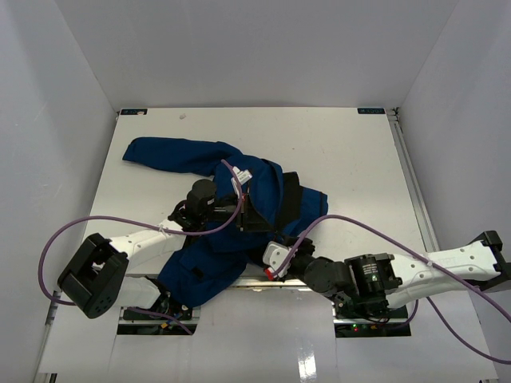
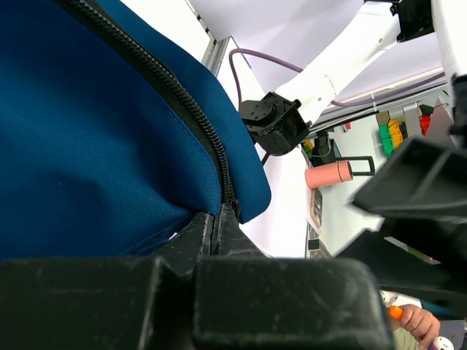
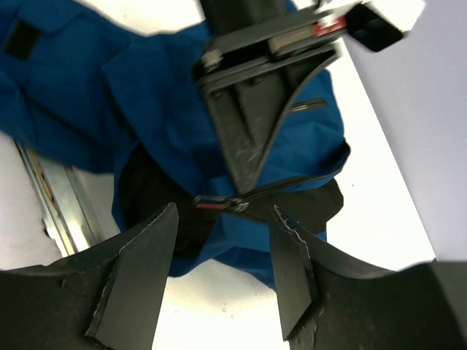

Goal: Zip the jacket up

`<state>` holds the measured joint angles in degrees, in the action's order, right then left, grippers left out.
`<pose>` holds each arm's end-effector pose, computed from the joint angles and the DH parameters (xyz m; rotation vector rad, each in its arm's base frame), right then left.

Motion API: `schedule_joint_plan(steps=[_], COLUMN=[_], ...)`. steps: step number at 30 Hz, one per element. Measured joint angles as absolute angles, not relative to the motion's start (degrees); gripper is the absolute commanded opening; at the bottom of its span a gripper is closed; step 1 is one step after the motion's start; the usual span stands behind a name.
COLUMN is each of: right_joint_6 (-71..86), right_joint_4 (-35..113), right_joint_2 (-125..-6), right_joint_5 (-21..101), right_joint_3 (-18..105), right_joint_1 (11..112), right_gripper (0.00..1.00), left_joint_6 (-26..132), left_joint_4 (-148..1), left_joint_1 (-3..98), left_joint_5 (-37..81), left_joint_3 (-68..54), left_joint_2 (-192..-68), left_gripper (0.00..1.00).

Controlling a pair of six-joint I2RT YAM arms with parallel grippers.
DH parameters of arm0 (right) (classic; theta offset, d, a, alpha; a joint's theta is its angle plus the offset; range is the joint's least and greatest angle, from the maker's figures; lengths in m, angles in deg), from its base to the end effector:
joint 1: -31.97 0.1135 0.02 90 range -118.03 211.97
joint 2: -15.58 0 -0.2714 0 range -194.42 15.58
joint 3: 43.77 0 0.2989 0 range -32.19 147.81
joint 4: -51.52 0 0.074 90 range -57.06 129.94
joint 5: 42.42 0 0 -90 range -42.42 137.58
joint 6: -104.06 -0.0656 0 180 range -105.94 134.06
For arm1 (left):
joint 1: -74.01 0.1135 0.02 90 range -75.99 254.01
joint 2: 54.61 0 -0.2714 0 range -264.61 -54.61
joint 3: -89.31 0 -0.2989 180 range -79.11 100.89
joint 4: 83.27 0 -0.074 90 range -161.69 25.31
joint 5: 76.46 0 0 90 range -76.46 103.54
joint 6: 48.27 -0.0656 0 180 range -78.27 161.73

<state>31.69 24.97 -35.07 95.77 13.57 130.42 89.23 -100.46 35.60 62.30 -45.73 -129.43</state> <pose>0.0108 0.2599 0.3182 -1.1740 1.3692 0.1971 0.2221 -0.2390 0.2009 0.5621 2.0423 -1.7463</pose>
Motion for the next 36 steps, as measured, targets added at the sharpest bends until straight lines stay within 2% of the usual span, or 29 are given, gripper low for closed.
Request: schedule_joint_plan(steps=[8,22,36], right_joint_6=[36.05,41.08,43.0], right_joint_4=[26.99,32.59,34.14], right_joint_2=[-37.98,-42.66,-46.79], right_joint_5=[97.22,99.28,101.7], right_joint_3=[8.08,7.3,7.3], right_joint_1=[131.94,132.13,131.32], right_gripper=[0.59,0.58,0.5], left_joint_6=[89.23,89.23,89.19], left_joint_4=[-100.46,-100.44,-100.44], left_joint_1=[35.6,35.6,35.6], left_joint_5=[62.47,62.72,63.0], left_joint_3=[-45.75,-45.77,-45.97], left_joint_2=[-129.46,-130.03,-130.05], left_gripper=[0.0,0.0,0.0])
